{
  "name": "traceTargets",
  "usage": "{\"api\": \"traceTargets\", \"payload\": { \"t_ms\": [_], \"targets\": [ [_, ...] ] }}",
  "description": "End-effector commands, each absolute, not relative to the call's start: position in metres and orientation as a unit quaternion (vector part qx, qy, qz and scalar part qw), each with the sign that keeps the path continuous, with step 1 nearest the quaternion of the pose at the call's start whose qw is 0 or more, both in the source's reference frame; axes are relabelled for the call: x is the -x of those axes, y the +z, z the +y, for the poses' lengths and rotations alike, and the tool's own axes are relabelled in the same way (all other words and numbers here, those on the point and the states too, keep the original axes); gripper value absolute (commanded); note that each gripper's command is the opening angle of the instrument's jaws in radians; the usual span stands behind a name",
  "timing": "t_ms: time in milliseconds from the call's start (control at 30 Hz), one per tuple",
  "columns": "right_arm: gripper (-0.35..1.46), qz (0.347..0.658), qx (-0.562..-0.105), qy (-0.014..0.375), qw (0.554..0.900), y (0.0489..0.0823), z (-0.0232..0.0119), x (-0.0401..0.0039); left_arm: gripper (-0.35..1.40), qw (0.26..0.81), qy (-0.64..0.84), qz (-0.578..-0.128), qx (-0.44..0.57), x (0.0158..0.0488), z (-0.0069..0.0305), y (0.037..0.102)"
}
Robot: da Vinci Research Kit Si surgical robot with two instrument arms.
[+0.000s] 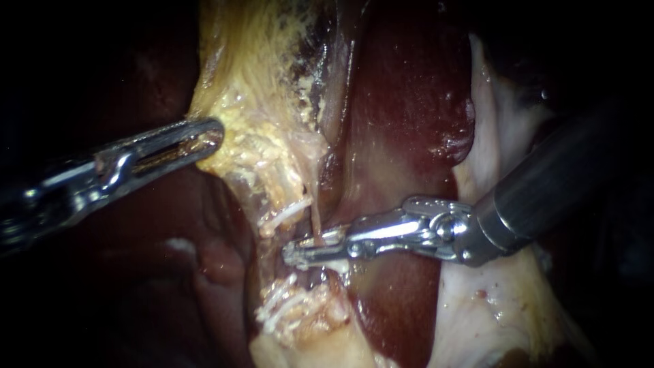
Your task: Going back second clip right tube
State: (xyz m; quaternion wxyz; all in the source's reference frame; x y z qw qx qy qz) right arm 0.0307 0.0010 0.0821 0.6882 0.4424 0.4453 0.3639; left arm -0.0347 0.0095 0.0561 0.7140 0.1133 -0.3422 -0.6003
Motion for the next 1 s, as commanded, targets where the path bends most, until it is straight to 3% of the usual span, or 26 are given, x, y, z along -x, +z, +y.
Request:
{"api": "traceTargets", "payload": {
  "t_ms": [33,67,133,233,333,1000],
  "targets": [
    [-0.35,0.445,-0.442,0.364,0.688,0.0821,0.001,-0.0307,-0.35,0.714,-0.6,-0.342,-0.113,0.0347,0.0095,0.0561],
    [-0.08,0.445,-0.442,0.364,0.688,0.0821,0.001,-0.0307,-0.35,0.714,-0.6,-0.342,-0.113,0.0347,0.0095,0.0561],
    [0.3,0.447,-0.442,0.365,0.687,0.0822,0.0011,-0.0309,-0.35,0.714,-0.6,-0.342,-0.113,0.0347,0.0095,0.0561],
    [0.57,0.466,-0.413,0.351,0.699,0.0824,0.0013,-0.0313,-0.35,0.714,-0.6,-0.342,-0.113,0.0347,0.0095,0.0561],
    [0.6,0.48,-0.383,0.343,0.71,0.0827,0.0015,-0.0313,-0.35,0.714,-0.6,-0.342,-0.113,0.0347,0.0095,0.0561],
    [0.6,0.483,-0.38,0.345,0.709,0.0838,0.0019,-0.0299,-0.35,0.714,-0.601,-0.342,-0.112,0.0347,0.0095,0.056]
  ]
}}
